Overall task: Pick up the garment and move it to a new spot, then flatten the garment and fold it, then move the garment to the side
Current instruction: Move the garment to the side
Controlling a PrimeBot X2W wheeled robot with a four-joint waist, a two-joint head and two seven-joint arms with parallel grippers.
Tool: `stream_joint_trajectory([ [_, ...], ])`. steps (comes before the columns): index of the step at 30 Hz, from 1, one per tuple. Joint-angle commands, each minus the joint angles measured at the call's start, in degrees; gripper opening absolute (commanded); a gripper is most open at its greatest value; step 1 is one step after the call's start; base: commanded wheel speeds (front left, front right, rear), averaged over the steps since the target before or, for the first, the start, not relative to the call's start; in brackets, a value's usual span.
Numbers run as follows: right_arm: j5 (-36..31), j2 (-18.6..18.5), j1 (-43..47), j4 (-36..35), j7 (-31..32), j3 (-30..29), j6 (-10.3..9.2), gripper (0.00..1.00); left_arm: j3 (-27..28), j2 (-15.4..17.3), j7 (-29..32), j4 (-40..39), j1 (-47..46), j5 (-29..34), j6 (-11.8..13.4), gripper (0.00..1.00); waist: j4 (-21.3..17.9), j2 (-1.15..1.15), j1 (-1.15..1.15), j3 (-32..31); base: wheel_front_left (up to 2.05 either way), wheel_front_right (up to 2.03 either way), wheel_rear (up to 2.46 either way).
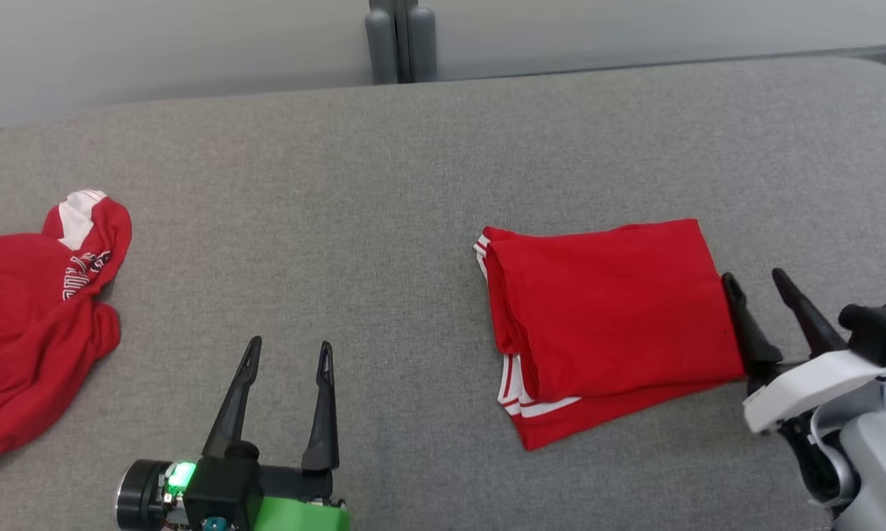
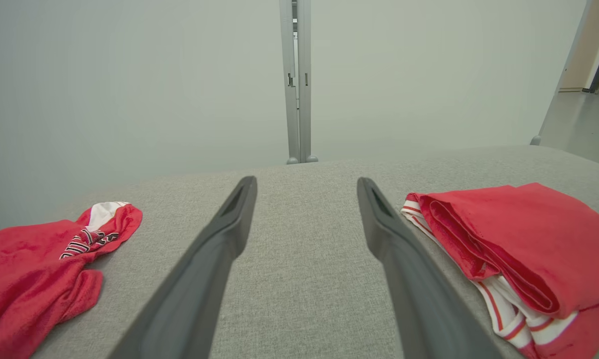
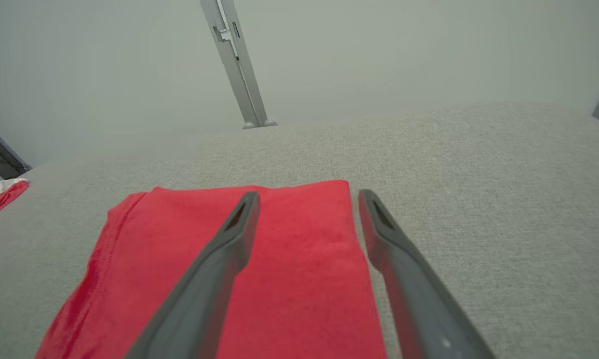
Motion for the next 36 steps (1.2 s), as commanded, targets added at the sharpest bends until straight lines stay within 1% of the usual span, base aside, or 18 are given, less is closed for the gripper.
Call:
stream_joint_trajectory([
  [1, 2.2, -1.5, -1.3, 1.4, -0.1, 0.7, -0.09, 1.0, -0.1, 0.1, 0.0, -0.2, -1.3, 0.3, -0.1, 1.0, 0.1, 0.0, 0.0, 4.5, 0.0, 0.0, 0.0],
  [5, 8.0, -5.9, -4.6, 4.7, 0.9, 4.1, -0.09, 1.0, -0.4, 0.1, 0.0, -0.1, -3.0, 0.6, 0.0, 1.0, 0.1, 0.0, 0.0, 6.9, 0.0, 0.0, 0.0],
  [10, 14.4, -9.5, -7.5, 6.3, 2.6, 9.0, -0.09, 1.0, -0.7, 0.1, 0.0, 0.0, -4.6, 0.8, -0.1, 1.0, 0.0, 0.0, 0.0, 9.1, 0.0, 0.0, 0.0],
  [16, 18.3, -11.9, -10.2, 8.0, 2.8, 14.3, -0.09, 1.0, -1.1, 0.1, 0.0, 0.1, -6.2, 0.9, 0.1, 1.0, 0.2, 0.0, 0.0, 10.9, 0.0, 0.0, 0.0],
  [23, 23.1, -12.9, -12.5, 6.9, 3.9, 21.0, -0.08, 1.0, -1.3, 0.1, 0.0, 0.3, -7.5, 1.0, 0.5, 1.0, 0.5, 0.0, 0.0, 12.7, 0.0, 0.0, 0.0],
  [24, 23.7, -13.3, -12.8, 6.8, 4.1, 22.2, -0.08, 0.89, -1.4, 0.1, 0.0, 0.4, -7.6, 0.9, 0.6, 1.0, 0.5, 0.0, 0.0, 12.9, 0.0, 0.0, 0.0],
  [25, 24.1, -13.6, -13.0, 6.8, 4.2, 22.9, -0.08, 0.69, -1.4, 0.1, 0.0, 0.4, -7.8, 0.9, 0.7, 1.0, 0.5, 0.0, 0.0, 13.0, 0.0, 0.0, 0.0],
  [26, 24.4, -13.9, -13.4, 6.7, 4.1, 23.9, -0.08, 0.43, -1.5, 0.1, 0.0, 0.4, -7.9, 0.8, 0.8, 1.0, 0.5, 0.0, 0.0, 13.1, 0.0, 0.0, 0.0],
  [27, 24.5, -14.1, -13.8, 6.7, 3.7, 24.5, -0.08, 0.28, -1.6, 0.1, 0.0, 0.4, -7.9, 0.7, 0.9, 1.0, 0.5, 0.0, 0.0, 13.2, 0.0, 0.0, 0.0],
  [28, 24.7, -14.5, -14.2, 6.7, 3.4, 25.2, -0.09, 0.0, -1.6, 0.1, 0.0, 0.4, -8.0, 0.6, 0.9, 1.0, 0.5, 0.0, 0.0, 13.4, 0.0, 0.0, 0.0],
  [33, 24.9, -17.0, -17.1, 7.0, 1.8, 26.7, -0.16, 0.0, -1.5, 0.1, 0.0, 0.0, -8.6, 1.0, 1.0, 1.0, 0.2, 0.0, 0.0, 14.4, 0.0, 0.0, 0.0],
  [34, 24.1, -18.0, -18.7, 7.4, 1.1, 26.9, -0.15, 0.0, -1.3, 0.1, 0.0, -0.5, -9.0, 1.0, 0.9, 1.0, -0.1, 0.0, 0.0, 15.1, 0.0, 0.0, 0.0],
  [36, 22.6, -18.9, -20.8, 8.2, 0.7, 27.1, -0.15, 0.0, -1.0, 0.1, 0.0, -1.2, -9.4, 0.9, 0.6, 1.0, -0.6, 0.0, 0.0, 16.0, 0.0, 0.0, 0.0],
])
